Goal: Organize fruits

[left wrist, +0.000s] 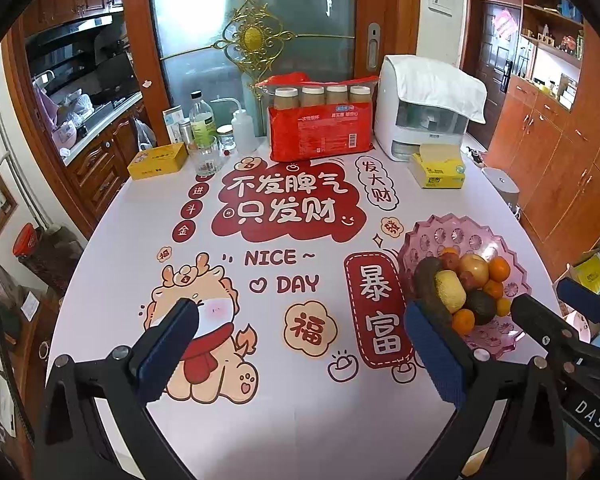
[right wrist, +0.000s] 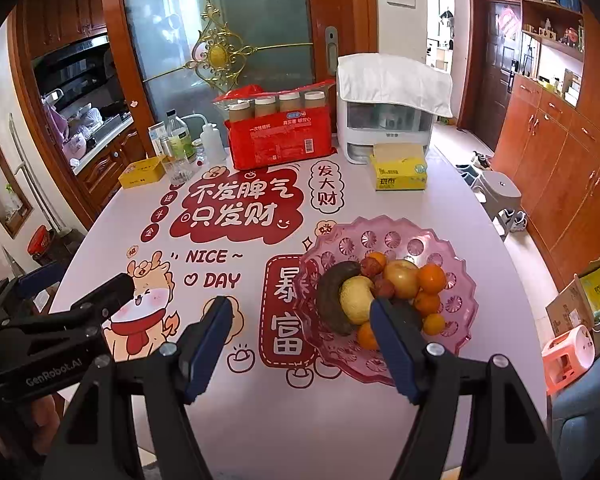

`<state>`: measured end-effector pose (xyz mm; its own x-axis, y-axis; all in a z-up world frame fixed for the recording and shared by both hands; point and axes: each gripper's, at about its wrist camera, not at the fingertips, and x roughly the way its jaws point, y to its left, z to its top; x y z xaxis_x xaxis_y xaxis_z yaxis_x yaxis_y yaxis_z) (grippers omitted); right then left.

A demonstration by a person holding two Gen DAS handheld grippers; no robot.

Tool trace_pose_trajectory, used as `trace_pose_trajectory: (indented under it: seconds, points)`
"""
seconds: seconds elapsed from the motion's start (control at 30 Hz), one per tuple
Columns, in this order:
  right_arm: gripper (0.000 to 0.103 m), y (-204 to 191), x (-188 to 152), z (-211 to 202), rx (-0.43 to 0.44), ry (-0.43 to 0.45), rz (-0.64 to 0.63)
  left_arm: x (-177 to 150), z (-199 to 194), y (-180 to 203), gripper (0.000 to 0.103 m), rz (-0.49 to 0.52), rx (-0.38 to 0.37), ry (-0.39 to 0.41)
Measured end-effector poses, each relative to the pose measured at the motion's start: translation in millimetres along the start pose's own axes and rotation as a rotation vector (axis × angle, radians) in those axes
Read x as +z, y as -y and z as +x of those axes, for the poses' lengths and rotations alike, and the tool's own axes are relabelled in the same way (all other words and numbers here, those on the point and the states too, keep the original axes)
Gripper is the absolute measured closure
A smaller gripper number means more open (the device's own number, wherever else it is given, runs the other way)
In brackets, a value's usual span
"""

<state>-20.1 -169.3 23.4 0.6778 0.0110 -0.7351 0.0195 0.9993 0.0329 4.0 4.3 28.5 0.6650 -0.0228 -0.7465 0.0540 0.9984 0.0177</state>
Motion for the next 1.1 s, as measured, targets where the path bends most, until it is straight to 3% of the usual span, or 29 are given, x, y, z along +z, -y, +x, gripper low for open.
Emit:
trace_pose_trajectory:
  seconds: [1.1]
  points:
    - [0.031, 11, -7, 8, -0.002, -0.043, 0.015, -5, 8, 11, 0.001, 0.012, -0.023, -0.040]
